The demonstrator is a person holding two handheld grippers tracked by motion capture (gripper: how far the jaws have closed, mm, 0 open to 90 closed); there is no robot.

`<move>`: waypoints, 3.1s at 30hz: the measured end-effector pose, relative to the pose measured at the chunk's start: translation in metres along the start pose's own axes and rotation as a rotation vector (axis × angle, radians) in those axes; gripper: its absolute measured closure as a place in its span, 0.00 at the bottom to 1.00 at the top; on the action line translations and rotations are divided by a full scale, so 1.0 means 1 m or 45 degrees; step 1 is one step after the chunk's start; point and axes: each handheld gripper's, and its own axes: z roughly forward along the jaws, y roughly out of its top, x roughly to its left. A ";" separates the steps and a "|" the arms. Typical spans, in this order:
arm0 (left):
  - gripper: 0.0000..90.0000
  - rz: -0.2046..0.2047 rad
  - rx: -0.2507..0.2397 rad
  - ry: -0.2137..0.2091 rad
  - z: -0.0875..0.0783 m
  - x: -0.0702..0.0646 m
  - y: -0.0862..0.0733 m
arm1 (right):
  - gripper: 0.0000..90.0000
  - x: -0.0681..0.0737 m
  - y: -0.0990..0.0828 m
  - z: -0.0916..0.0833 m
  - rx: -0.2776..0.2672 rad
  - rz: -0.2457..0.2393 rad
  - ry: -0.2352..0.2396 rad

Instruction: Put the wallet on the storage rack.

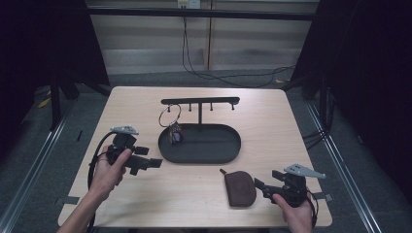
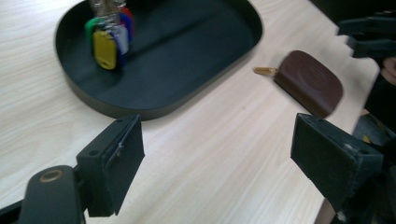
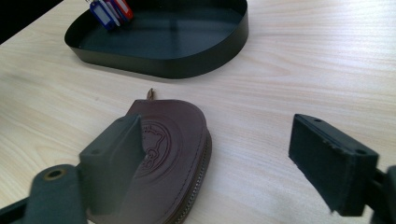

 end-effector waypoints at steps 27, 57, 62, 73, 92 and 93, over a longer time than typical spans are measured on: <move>0.18 0.015 -0.060 -0.042 0.006 -0.015 -0.094 | 0.23 0.009 0.021 0.009 0.180 0.000 0.055; 0.18 0.115 -0.037 -0.010 0.010 -0.025 -0.098 | 0.21 0.036 0.044 0.064 0.841 0.040 0.027; 0.18 0.131 -0.044 -0.020 0.009 -0.027 -0.098 | 0.16 0.041 0.046 0.069 0.878 0.043 -0.005; 0.18 0.160 -0.038 0.004 0.007 -0.028 -0.096 | 0.11 0.038 0.043 0.084 0.951 0.121 -0.007; 0.18 0.167 -0.060 -0.010 0.006 -0.027 -0.097 | 0.19 0.036 0.047 0.086 0.999 0.169 -0.025; 0.18 0.168 -0.059 -0.009 0.006 -0.027 -0.097 | 0.22 0.035 0.047 0.086 0.992 0.171 -0.023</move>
